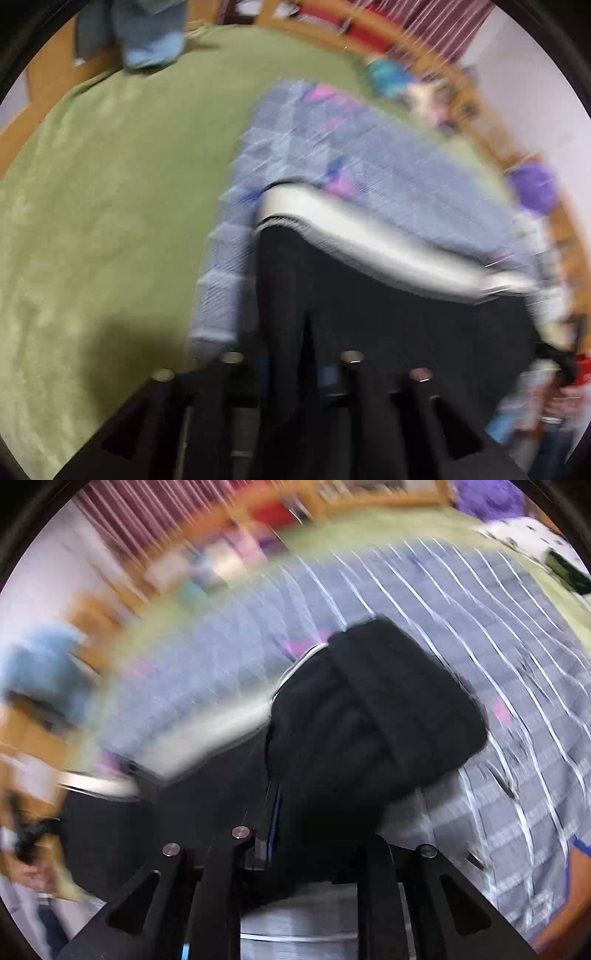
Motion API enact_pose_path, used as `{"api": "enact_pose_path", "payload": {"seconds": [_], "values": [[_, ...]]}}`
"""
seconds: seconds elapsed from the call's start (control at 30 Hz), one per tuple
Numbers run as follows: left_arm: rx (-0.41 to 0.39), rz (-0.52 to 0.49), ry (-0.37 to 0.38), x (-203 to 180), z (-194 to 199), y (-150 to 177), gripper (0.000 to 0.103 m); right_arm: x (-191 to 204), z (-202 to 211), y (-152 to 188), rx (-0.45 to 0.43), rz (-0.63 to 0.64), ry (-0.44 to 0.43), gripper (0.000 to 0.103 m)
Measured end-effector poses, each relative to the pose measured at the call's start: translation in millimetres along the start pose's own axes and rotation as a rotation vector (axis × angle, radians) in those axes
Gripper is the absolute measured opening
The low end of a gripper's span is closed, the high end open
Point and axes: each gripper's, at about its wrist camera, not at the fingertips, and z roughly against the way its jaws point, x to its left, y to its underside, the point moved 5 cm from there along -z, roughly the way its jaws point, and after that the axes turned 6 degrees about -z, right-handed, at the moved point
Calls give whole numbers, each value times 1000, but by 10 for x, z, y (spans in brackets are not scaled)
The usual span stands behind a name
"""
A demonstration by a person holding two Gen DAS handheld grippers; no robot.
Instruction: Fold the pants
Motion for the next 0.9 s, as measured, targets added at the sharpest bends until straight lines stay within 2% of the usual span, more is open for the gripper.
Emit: {"api": "enact_pose_path", "payload": {"seconds": [0.03,0.07,0.17,0.23,0.27,0.3,0.37,0.43,0.47,0.5,0.57,0.6,0.63,0.7,0.8,0.83,0.9], "values": [[-3,-15,-15,5,-28,50,33,-117,-113,103,31,1,13,21],[-18,-32,-21,-9,-5,83,37,-189,-98,162,33,-18,-35,23],[-76,-92,-92,-123,295,98,45,-368,151,219,-16,-61,-58,43],[-140,-144,-76,-272,487,90,57,-443,298,168,-84,-54,-21,59],[-165,-168,-56,-356,569,115,70,-462,323,127,-107,-56,-20,63],[-182,-188,-25,-464,627,179,73,-491,280,102,-105,-64,-27,67],[-165,-212,29,-573,602,353,73,-507,75,83,-40,-106,-53,67],[-122,-222,59,-644,425,567,73,-550,-140,75,2,-162,-71,63],[-84,-228,31,-648,241,705,72,-519,-212,44,-1,-184,-88,49],[-65,-239,0,-673,136,779,72,-499,-194,22,-20,-177,-85,39],[-113,-294,-61,-760,126,886,72,-390,55,-81,-134,-106,-94,35],[-101,-302,-58,-792,160,877,72,-373,181,-118,-187,-108,-133,35],[-82,-277,-23,-796,200,855,72,-362,242,-157,-200,-127,-165,36],[-92,-191,49,-692,328,786,72,-367,108,-174,-122,-130,-105,44],[-158,-99,50,-446,578,816,72,-421,-218,-36,34,-81,2,49],[-181,-61,46,-308,675,865,72,-448,-203,30,36,-72,-2,49],[-191,11,54,-44,773,935,72,-471,-2,123,-18,-57,31,49]]}}
